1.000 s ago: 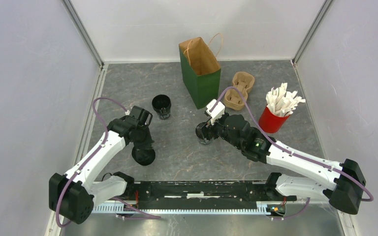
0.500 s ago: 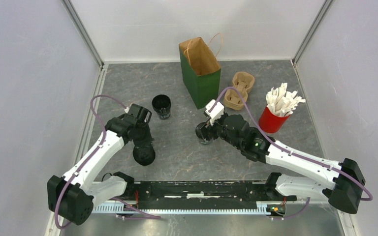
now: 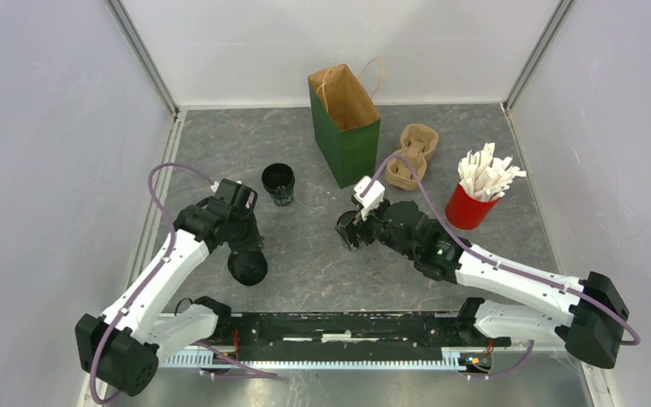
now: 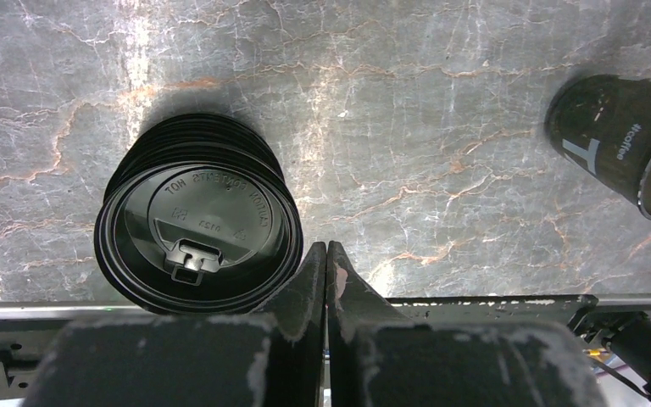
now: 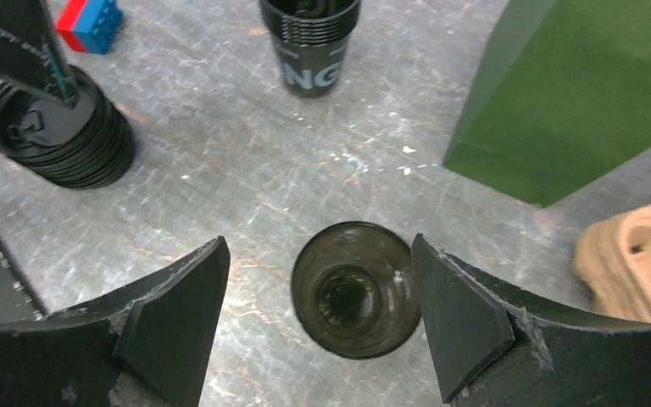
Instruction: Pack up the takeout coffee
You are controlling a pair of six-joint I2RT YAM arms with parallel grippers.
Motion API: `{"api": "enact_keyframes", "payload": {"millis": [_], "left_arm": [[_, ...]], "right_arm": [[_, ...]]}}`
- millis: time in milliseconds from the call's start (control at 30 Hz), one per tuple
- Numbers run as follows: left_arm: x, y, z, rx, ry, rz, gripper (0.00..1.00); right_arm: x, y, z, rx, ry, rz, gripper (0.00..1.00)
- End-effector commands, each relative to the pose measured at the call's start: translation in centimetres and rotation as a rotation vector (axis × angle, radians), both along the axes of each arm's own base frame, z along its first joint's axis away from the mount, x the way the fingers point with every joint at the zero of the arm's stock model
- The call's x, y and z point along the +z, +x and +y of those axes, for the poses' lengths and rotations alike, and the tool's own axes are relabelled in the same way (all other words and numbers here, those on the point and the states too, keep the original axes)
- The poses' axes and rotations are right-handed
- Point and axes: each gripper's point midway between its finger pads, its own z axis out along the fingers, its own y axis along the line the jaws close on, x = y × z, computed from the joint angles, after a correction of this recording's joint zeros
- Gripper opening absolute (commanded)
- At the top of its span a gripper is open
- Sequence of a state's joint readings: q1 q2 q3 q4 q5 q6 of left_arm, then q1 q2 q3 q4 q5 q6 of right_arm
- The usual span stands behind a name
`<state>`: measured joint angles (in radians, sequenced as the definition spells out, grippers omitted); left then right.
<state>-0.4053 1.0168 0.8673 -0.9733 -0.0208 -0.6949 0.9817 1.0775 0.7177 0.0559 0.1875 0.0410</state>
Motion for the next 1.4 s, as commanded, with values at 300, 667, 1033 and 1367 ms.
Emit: {"api": "enact_keyframes", "payload": {"millis": [300, 667, 1033, 1367], "left_arm": [[0.0, 0.9, 1.1, -0.003, 0.092, 0.020, 0.32], [-1.6, 1.1, 1.1, 0.014, 0.109, 0.053, 0.34], [-2.4, 1.4, 1.1, 0.017, 0.120, 0.067, 0.29], [-3.0, 1.1, 1.6, 0.021, 0.144, 0.078, 0.25]], "right_arm": [[1.0, -1.4, 1.9, 0.068, 0.168, 0.043, 0.85], [1.1, -1.4, 1.5, 0.062, 0.153, 0.035, 0.86], [1.2, -1.4, 1.4, 0.061, 0.148, 0.032, 0.86], [1.1, -1.3, 1.5, 0.061, 0.143, 0.032, 0.86]]}}
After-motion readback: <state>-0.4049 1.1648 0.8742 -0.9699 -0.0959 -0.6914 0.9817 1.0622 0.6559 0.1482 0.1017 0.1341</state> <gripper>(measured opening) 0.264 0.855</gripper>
